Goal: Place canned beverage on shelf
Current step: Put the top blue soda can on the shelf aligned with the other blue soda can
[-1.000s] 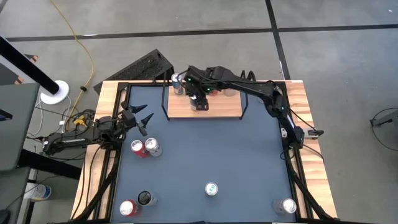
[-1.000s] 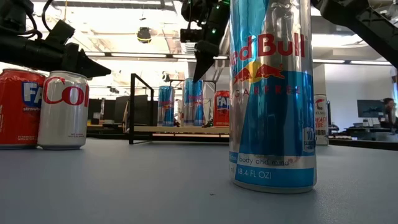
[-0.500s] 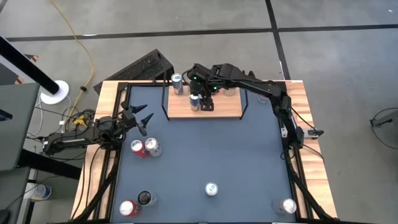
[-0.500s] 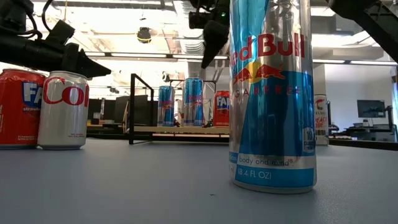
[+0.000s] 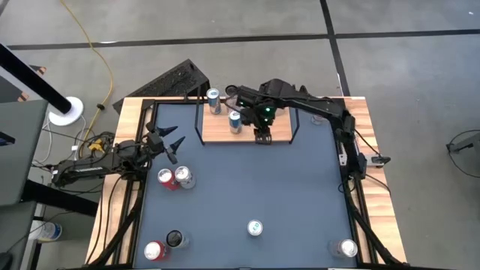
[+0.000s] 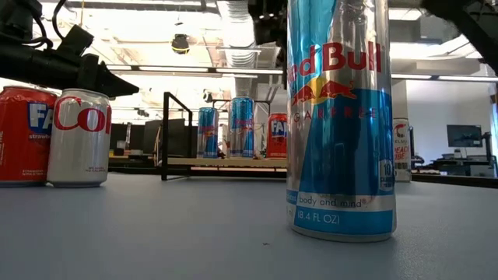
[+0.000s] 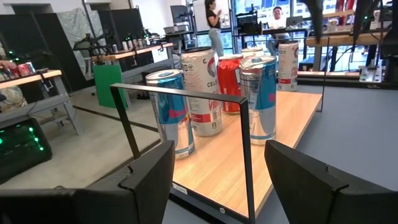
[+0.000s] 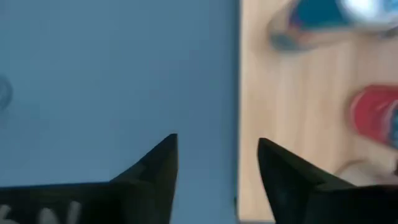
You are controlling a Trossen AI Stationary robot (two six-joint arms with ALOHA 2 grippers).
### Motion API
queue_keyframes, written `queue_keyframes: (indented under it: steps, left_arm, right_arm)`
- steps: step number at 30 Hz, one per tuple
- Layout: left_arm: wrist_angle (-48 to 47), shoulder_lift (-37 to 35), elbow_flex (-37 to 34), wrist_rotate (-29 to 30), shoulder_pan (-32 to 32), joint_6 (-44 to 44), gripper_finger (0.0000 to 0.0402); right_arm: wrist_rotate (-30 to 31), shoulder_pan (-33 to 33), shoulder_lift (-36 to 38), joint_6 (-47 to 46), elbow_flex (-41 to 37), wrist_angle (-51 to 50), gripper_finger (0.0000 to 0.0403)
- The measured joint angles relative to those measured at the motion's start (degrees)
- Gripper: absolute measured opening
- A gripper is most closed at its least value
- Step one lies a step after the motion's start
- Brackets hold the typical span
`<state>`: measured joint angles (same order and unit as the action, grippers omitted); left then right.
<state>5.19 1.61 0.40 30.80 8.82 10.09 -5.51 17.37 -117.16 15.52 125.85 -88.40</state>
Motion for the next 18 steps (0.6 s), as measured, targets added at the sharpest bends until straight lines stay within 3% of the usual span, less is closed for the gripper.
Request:
queue_keyframes:
  steps: [5,11,14,18]
  left_arm:
    - [0.0,0.0,0.0,0.0,0.0,0.0,0.024]
    - [0.0,0.0,0.0,0.0,0.0,0.0,0.024]
    - [0.0,0.0,0.0,0.0,0.0,0.0,0.024]
    - [0.0,0.0,0.0,0.0,0.0,0.0,0.024]
  right_arm:
    - [-0.7,-1.0,12.9,-1.6,-18.0,12.7,0.0106]
    - [-0.6,-2.0,29.9,-7.2,-48.2,51.5,0.0035]
    - [-0.6,-2.0,32.6,-10.6,-59.1,68.3,0.0008]
    - [2.0,-1.1,31.3,-14.1,-64.3,77.8,0.0004]
